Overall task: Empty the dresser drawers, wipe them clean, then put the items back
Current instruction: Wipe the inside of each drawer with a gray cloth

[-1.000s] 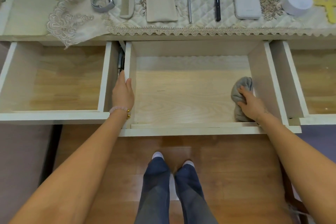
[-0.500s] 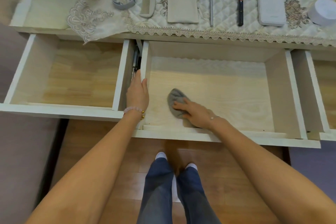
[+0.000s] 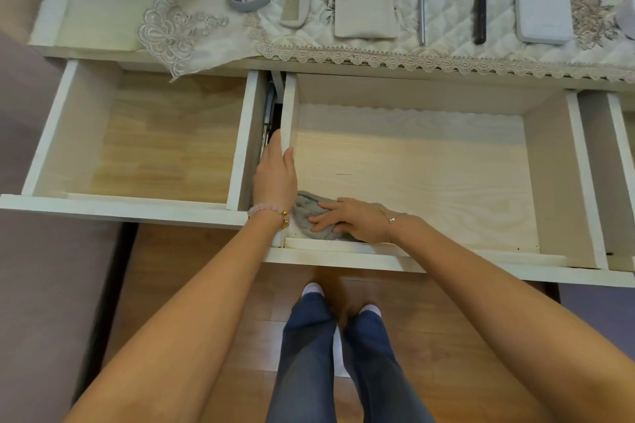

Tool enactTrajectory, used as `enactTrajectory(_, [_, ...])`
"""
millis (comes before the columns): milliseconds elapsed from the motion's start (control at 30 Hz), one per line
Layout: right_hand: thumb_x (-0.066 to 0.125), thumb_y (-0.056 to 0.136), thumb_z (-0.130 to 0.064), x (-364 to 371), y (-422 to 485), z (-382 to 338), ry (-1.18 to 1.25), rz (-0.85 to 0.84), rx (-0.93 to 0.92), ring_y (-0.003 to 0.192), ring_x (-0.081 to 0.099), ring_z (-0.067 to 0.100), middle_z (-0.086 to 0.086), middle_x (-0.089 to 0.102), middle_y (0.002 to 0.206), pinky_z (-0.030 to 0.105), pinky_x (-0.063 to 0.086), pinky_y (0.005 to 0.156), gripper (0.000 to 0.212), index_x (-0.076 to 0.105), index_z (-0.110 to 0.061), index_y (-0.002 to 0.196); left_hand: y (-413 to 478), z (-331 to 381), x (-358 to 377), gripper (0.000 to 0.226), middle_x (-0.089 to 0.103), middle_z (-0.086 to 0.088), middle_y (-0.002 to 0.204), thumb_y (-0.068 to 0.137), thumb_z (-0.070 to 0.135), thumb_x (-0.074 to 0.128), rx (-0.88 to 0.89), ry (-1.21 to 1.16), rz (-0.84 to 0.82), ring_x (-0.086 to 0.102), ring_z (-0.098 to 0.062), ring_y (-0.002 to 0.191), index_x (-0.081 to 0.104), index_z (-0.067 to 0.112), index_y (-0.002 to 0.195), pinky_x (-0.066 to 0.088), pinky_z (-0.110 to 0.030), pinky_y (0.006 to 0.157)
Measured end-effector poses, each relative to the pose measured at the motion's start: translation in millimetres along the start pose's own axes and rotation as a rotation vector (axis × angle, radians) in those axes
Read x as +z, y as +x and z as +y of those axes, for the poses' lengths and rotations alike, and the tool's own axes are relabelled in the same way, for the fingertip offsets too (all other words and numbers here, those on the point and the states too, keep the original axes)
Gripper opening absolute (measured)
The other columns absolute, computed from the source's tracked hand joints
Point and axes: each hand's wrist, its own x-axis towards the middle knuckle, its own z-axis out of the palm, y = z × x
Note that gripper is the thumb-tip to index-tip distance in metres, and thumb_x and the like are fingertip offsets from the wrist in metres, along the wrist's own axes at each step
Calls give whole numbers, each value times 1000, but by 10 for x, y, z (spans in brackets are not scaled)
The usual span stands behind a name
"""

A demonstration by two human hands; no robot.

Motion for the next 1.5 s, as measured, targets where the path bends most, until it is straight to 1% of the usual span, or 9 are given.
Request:
enactTrajectory(167, [48,94,-4,-105,-504,282,3,56,66,136,28,8,-4,42,144,23,11,112,38,56,-20,127,-11,22,-8,44,41,-5,144,103,26,29,-2,6,6,40,-23,130,27,14,145,33,-30,101])
enactTrajectory(267, [50,92,-3,-194,-950,551,5,99,174,123,40,15,-4,35,148,14,21,96,40,58,-23,125,-34,48,-8,42,47,-7,139,103,25,29,0,10,27,44,-24,127,31,13,143,35,-29,97])
enactTrajectory(400, [49,90,5,-285,-1546,884,55,149,292,126,28,1,-18,37,136,11,16,101,43,59,-21,123,-50,69,17,43,47,-10,139,103,26,29,-23,46,40,44,-27,127,29,13,144,37,-36,100])
enactTrajectory(533, [47,90,8,-311,-2059,1249,84,323,430,135,34,20,-13,36,138,30,22,114,49,55,-27,123,-45,66,40,45,47,-12,138,103,27,28,-29,93,49,45,-31,126,28,12,145,38,-41,100])
enactTrajectory(733, [42,92,6,-264,-2105,1296,144,569,586,132,39,30,6,35,148,25,28,104,45,55,-17,129,-50,65,63,44,49,-11,137,103,28,28,-52,81,44,47,-31,124,28,15,144,39,-42,99])
enactTrajectory(900, [39,96,-6,-221,-1889,1254,139,652,676,124,45,37,10,42,144,35,37,102,41,54,-26,129,-37,36,59,44,51,-11,134,103,29,27,-57,79,36,49,-32,121,28,16,144,42,-42,98])
enactTrajectory(1067, [35,98,-9,-261,-1407,894,159,752,639,122,45,39,13,38,146,34,37,99,40,49,-21,134,-33,30,58,46,48,-9,138,102,30,27,-71,61,26,47,-30,125,25,18,146,41,-42,100])
enactTrajectory(1233, [38,97,-13,-319,-567,520,89,680,528,117,49,39,15,32,149,36,41,92,39,51,-22,133,-44,57,42,44,48,-11,138,102,27,29,-60,46,32,46,-30,125,27,15,145,39,-39,99])
enactTrajectory(1500, [48,92,-9,-220,123,44,15,620,330,124,45,37,12,46,141,36,35,97,39,56,-20,128,-7,23,20,45,45,-8,141,102,27,31,-5,41,42,46,-26,126,28,14,145,39,-35,98])
